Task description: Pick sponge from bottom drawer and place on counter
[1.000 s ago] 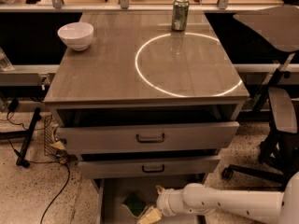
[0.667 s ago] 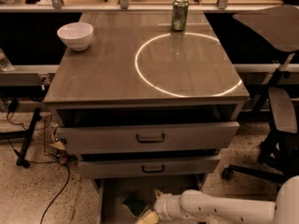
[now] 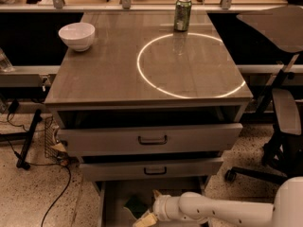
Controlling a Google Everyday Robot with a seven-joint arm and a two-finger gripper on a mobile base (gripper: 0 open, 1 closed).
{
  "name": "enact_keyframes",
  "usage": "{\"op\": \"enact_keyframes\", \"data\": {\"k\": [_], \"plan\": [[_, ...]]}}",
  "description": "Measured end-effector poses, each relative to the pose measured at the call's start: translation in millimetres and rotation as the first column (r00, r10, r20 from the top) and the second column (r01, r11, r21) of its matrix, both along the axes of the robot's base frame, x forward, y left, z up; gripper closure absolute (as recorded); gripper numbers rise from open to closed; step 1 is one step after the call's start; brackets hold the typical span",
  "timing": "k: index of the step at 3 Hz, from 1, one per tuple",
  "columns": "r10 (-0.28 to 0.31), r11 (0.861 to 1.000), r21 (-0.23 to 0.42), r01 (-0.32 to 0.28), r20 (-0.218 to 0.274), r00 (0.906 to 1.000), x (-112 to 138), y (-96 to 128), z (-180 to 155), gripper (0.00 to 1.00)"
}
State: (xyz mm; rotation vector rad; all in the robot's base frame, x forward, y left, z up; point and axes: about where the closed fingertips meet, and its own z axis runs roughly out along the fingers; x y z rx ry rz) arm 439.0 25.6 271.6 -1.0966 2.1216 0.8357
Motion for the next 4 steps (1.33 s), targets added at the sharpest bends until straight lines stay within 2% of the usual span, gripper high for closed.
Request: {"op": "enact_keyframes", "data": {"k": [1,2,4], "plan": [[-0.027,1.000,-0.002,0.027,0.060,0.9978,12.7,21.0,-37.3,0.00],[-0.072,0.995,-0.061,0.081,0.129,0.9890,27.3,33.7,-85.6,0.00],[-0.126,0.980,-0.128,0.154,0.206,0.9705,39.5,38.3,-129.0,0.00]]}}
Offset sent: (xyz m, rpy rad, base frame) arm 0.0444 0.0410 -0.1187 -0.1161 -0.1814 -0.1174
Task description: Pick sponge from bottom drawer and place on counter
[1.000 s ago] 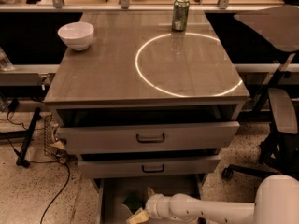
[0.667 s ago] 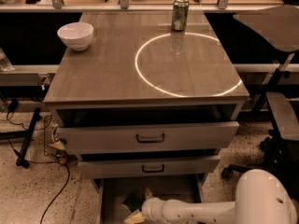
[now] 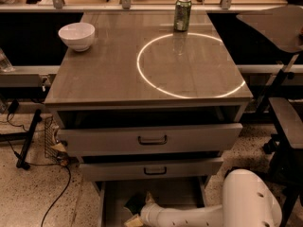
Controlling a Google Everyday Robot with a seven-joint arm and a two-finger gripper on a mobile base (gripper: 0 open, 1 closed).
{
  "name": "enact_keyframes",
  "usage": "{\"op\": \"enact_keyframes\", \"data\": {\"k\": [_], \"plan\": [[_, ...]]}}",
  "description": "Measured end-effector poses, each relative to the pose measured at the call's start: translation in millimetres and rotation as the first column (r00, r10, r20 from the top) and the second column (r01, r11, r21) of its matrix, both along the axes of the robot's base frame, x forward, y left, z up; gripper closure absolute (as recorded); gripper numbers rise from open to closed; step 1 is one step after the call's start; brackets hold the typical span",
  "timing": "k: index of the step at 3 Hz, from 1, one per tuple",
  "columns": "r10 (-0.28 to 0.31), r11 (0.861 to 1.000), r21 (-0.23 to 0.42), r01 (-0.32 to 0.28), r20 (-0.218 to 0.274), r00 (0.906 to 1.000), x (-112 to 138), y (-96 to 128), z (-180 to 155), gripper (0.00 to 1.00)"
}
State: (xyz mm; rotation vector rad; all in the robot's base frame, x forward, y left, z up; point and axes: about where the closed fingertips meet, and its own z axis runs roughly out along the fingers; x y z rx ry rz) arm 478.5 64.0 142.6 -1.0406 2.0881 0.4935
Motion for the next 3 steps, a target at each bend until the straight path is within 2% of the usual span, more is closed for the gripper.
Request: {"op": "enact_keyframes", "data": {"k": [1,3], "plan": [[-0.022,1.000,-0.018,0.023,0.018,0.9996,1.3,2.9,-14.9,0.16],[-0.065,0.997,-0.035,0.066,0.039,0.9971,0.0,0.5,-25.8,0.64]]}}
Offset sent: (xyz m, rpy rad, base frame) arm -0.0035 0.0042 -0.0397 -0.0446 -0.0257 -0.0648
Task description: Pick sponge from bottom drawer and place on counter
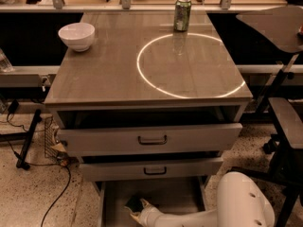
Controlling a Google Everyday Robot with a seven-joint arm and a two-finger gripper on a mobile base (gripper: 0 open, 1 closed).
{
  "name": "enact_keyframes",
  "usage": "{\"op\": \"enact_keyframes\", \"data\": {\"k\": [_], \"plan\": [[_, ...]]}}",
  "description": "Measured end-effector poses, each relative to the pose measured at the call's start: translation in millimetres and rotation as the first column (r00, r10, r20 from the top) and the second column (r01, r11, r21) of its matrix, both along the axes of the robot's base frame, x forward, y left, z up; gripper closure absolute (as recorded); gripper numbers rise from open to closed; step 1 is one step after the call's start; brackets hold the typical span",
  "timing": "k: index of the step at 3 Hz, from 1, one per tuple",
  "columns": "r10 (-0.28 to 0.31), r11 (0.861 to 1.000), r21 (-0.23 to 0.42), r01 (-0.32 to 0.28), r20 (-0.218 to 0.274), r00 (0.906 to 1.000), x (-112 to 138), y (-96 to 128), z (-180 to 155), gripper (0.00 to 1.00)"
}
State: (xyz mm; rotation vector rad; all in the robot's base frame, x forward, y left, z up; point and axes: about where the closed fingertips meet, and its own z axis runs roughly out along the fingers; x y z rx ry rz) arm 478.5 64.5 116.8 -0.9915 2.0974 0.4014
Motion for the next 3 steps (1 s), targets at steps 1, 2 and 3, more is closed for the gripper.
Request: {"op": "enact_keyframes", "data": {"k": [1,2,3], "plan": [[-0.045,0.999,-0.008,0.045,0.018,0.9988,3.8,-12.8,5.6,0.95],[-0.084,0.996,-0.016,0.085,0.039,0.9957,4.4,-28.7,21.4,1.00],[-0.090,0.994,-0.057,0.094,0.063,0.9939,2.6,-45.6,51.1,1.00]]}}
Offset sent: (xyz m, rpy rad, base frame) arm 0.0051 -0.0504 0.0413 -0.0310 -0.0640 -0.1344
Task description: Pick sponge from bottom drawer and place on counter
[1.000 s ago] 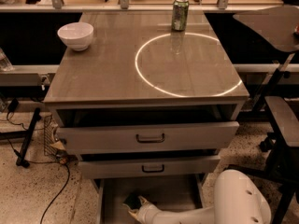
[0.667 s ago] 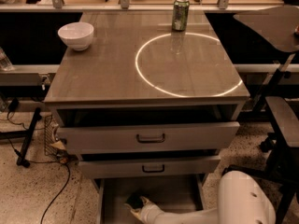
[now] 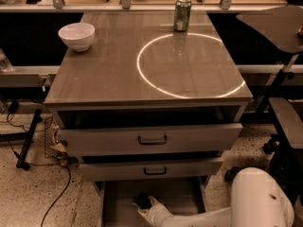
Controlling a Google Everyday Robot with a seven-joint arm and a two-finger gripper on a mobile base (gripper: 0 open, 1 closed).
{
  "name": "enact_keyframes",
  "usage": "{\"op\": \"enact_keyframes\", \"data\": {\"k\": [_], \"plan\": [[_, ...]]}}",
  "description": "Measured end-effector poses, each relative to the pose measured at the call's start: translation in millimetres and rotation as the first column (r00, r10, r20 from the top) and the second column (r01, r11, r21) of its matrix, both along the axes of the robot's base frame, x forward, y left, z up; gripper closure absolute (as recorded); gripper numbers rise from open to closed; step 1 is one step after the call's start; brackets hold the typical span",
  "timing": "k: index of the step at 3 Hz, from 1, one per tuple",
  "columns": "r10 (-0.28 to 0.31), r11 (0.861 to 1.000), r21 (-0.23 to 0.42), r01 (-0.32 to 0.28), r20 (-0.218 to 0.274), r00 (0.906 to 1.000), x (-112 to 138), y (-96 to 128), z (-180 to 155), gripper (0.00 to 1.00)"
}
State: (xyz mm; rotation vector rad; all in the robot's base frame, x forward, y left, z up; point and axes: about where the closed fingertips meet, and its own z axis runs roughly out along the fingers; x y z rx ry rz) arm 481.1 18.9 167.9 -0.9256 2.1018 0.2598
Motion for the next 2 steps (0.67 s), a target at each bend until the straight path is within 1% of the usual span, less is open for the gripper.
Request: {"op": "enact_keyframes", "data": {"k": [1,2], "plan": [[0.012,0.997,-0.077,-0.012,0.000,0.9999,-9.0,-19.5,34.9,1.00],[0.015,0.980,-0.197,-0.021,-0.029,0.9995,-23.5,-51.8,78.8,1.00]]}}
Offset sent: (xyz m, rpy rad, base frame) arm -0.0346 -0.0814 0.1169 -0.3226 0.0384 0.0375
